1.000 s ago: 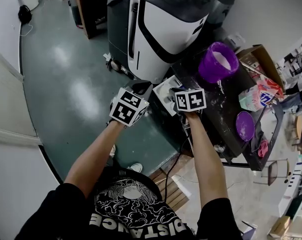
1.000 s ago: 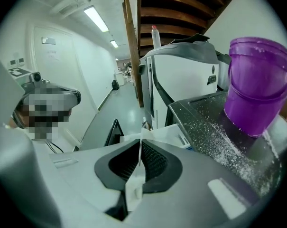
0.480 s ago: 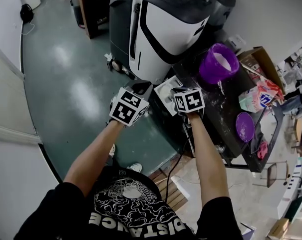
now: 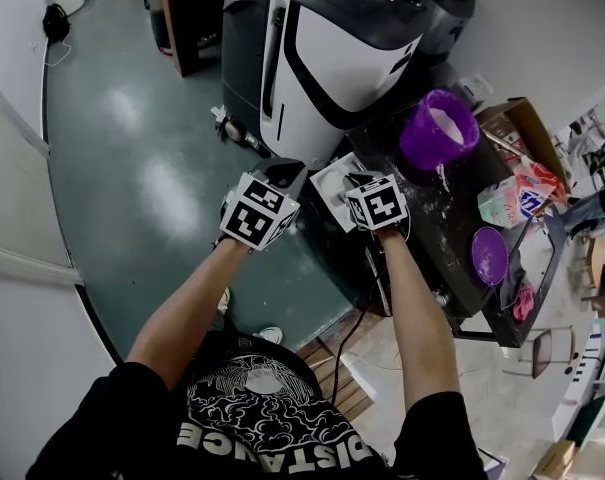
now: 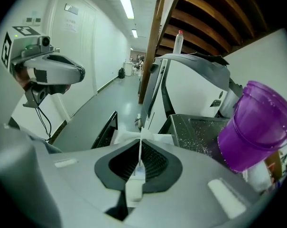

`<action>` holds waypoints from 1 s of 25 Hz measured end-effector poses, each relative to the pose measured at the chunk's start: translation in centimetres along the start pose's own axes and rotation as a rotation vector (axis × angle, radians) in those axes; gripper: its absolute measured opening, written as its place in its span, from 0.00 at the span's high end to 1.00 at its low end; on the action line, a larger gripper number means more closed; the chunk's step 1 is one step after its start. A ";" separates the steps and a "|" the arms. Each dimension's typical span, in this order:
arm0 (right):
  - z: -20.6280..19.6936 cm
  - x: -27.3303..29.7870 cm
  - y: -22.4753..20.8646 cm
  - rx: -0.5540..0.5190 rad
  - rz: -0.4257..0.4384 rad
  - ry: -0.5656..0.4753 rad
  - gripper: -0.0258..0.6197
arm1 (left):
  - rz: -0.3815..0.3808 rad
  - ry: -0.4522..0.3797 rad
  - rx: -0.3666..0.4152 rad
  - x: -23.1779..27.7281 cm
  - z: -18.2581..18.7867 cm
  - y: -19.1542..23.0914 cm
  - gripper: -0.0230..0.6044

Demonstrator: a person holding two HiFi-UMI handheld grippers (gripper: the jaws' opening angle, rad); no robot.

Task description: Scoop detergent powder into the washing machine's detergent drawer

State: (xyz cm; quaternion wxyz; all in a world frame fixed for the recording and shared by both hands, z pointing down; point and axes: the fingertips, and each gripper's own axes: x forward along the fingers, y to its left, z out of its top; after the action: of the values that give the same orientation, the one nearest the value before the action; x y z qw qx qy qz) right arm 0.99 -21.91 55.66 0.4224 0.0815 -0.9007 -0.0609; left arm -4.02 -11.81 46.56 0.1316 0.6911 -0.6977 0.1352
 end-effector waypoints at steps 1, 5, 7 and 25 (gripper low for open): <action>0.1 0.0 0.0 -0.018 -0.006 -0.001 0.91 | 0.000 -0.001 0.000 -0.1 0.0 0.0 0.96; 0.3 0.1 0.2 -0.093 -0.023 0.003 0.91 | 0.001 -0.004 0.002 -0.2 0.1 0.2 0.96; 0.4 0.0 0.1 -0.129 -0.036 0.008 0.91 | 0.001 -0.003 0.001 -0.2 0.1 0.2 0.96; 0.7 -0.8 0.0 -0.484 -0.194 0.055 0.91 | -0.009 -0.007 0.002 -0.6 0.3 -0.2 0.96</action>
State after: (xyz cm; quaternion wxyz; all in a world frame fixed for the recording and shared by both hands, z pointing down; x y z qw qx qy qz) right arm 1.00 -21.68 54.62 0.4459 0.0657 -0.8361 -0.3128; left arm -3.85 -11.43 46.03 0.1291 0.6948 -0.6949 0.1326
